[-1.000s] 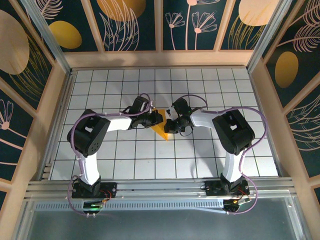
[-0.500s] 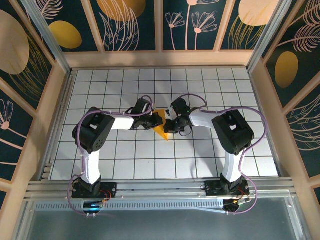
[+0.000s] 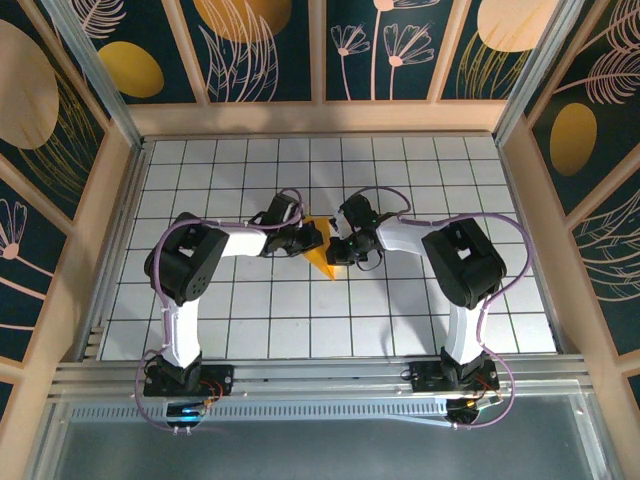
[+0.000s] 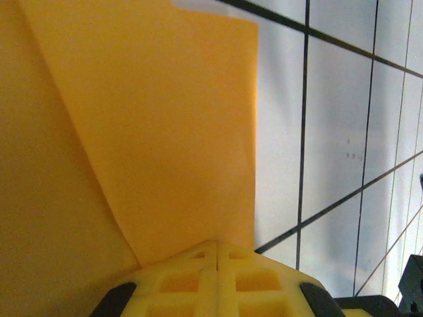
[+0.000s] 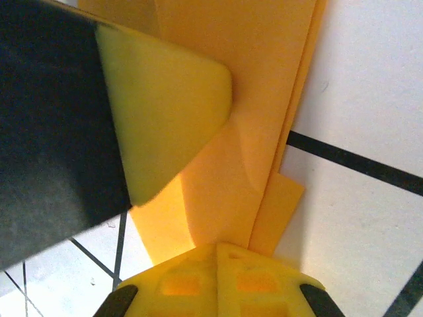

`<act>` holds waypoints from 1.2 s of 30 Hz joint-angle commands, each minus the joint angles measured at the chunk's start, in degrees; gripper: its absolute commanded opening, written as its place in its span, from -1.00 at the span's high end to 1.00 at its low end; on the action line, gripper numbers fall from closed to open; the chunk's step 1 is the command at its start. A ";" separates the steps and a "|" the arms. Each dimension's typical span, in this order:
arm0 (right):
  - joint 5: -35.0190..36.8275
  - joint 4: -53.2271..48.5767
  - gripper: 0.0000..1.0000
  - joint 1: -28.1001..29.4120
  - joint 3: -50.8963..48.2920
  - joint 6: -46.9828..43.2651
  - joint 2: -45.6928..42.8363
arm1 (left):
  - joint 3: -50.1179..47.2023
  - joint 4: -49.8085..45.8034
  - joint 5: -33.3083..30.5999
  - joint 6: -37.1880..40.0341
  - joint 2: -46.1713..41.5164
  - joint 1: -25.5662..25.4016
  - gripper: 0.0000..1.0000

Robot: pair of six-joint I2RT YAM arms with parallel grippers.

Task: Fold a paper plane with a square sheet of paper (fold left side to right side)
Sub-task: Fourth fold the wing at the center of the table.

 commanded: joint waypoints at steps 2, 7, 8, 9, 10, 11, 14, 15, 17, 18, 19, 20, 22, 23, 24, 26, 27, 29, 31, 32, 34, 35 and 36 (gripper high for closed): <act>9.83 -7.50 1.00 0.44 -2.76 -1.51 5.71 | 1.94 -2.94 -4.38 2.58 2.13 3.28 0.89; 9.75 -7.80 1.00 0.41 -2.64 -1.77 6.00 | 4.58 -4.29 -4.73 4.11 3.90 5.35 0.88; 9.75 -7.90 1.00 0.45 -2.50 -1.91 6.10 | 5.29 -4.72 -4.80 4.50 4.37 5.66 0.88; 9.74 -7.99 1.00 0.46 -2.47 -1.93 6.14 | 6.00 -5.11 -4.95 4.84 4.89 6.06 0.88; 9.75 -8.04 1.00 0.40 -2.49 -1.88 6.13 | 6.79 -5.60 -5.23 5.17 5.47 6.31 0.88; 9.74 -8.08 1.00 0.41 -2.47 -1.91 6.04 | 7.49 -6.04 -5.42 5.47 5.96 6.61 0.88; 9.79 -8.17 1.00 0.41 -2.37 -1.85 6.10 | 8.83 -6.99 -6.11 6.12 7.02 7.42 0.88; 9.74 -8.27 1.00 0.41 -2.37 -1.91 6.12 | 9.13 -7.08 -6.13 6.30 7.23 7.74 0.87; 9.70 -8.26 1.00 0.39 -2.33 -1.91 6.30 | 9.79 -7.39 -6.18 6.58 7.58 7.96 0.87; 9.66 -8.26 1.00 0.46 -2.28 -1.85 6.45 | 10.36 -7.73 -6.23 6.81 7.84 8.11 0.87; 9.66 -8.32 1.00 0.44 -2.24 -1.90 6.57 | 10.91 -8.07 -6.22 7.02 8.15 8.20 0.87; 9.62 -8.35 1.00 0.39 -2.12 -1.90 6.63 | 11.60 -8.51 -6.31 7.25 8.45 8.24 0.86; 9.74 -8.52 1.00 0.39 -2.05 -1.88 6.75 | 12.84 -9.13 -6.38 7.53 9.21 8.42 0.85; 9.89 -8.61 1.00 0.40 -1.96 -1.88 6.69 | 13.47 -9.41 -6.47 7.69 9.48 8.50 0.84; 10.00 -8.70 1.00 0.41 -1.94 -1.90 6.69 | 14.00 -9.59 -6.56 7.73 9.83 8.65 0.84; 10.11 -8.86 1.00 0.39 -1.98 -1.97 6.71 | 14.97 -9.81 -6.80 7.77 10.31 8.92 0.83; 10.10 -8.87 1.00 0.45 -1.93 -1.97 6.76 | 15.47 -9.90 -6.92 7.91 10.56 8.99 0.83; 10.01 -8.97 1.00 0.41 -2.05 -2.07 6.86 | 16.48 -10.24 -7.10 8.08 11.07 9.29 0.83; 10.01 -8.98 1.00 0.57 -2.07 -2.03 6.87 | 17.50 -10.67 -7.09 8.24 11.67 9.56 0.83; 10.08 -8.96 1.00 0.54 -2.10 -2.05 6.92 | 18.13 -10.86 -7.16 8.30 12.02 9.71 0.83; 10.01 -8.97 1.00 0.52 -2.15 -2.09 6.94 | 19.18 -11.35 -7.15 8.51 12.62 9.99 0.82; 10.01 -8.96 1.00 0.57 -2.15 -2.09 6.90 | 19.70 -11.44 -7.11 8.53 12.93 10.15 0.81; 9.92 -8.97 1.00 0.57 -2.11 -2.09 6.92 | 20.15 -11.55 -7.06 8.53 13.19 10.20 0.81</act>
